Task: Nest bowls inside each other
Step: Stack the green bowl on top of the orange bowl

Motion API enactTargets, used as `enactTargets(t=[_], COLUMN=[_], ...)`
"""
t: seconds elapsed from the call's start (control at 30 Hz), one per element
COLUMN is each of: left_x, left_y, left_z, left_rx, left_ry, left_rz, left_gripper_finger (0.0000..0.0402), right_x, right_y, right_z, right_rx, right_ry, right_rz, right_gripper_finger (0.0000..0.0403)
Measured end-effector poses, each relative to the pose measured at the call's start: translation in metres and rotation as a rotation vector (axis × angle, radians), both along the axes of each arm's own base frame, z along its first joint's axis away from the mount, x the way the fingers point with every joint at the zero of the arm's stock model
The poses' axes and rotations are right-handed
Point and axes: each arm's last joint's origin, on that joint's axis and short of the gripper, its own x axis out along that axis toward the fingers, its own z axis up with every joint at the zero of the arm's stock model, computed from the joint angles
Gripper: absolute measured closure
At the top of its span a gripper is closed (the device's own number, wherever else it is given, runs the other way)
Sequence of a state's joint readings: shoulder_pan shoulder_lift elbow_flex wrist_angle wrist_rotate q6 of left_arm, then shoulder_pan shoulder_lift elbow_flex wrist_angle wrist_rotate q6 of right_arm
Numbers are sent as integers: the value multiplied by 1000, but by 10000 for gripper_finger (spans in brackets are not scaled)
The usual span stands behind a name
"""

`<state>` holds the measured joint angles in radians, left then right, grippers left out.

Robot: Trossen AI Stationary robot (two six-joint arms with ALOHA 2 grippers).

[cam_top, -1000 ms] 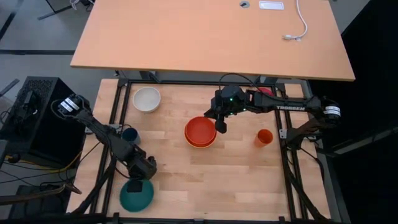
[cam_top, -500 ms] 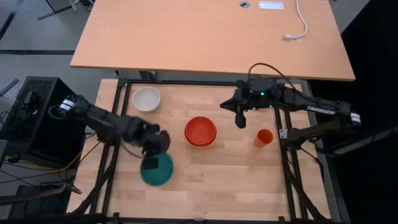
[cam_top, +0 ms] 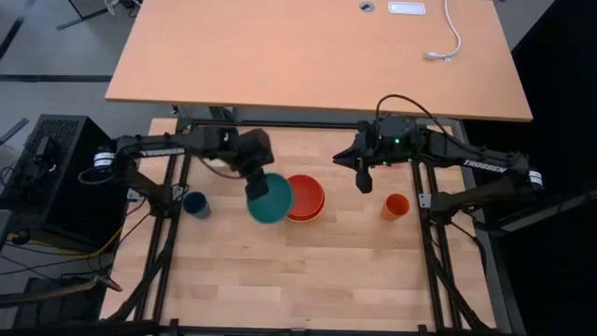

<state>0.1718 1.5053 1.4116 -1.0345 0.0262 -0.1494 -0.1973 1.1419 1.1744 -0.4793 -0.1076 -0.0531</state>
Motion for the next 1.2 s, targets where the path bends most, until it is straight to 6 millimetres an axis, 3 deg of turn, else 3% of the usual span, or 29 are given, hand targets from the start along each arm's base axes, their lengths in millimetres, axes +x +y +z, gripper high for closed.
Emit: enactTargets(t=[0.27,0.57,0.83,1.2], left_x=[49,95,108,112], left_y=[28,59,80,83], left_z=[-3,-22,-49,-58], left_rx=[-30,-55,-127,-133], left_ry=[56,144,195,209], left_rz=[-37,-77,-75,-70], left_gripper_finger=[402,402,402,402], right_x=[-1,-2,-3,-3], right_y=[0,1,2,2], right_z=[-1,-5,-5,-5], right_rx=[4,30,37,30], right_ry=[16,52,64,65], right_rz=[0,-8,-5,-2], right_gripper_finger=[388,385,359,360])
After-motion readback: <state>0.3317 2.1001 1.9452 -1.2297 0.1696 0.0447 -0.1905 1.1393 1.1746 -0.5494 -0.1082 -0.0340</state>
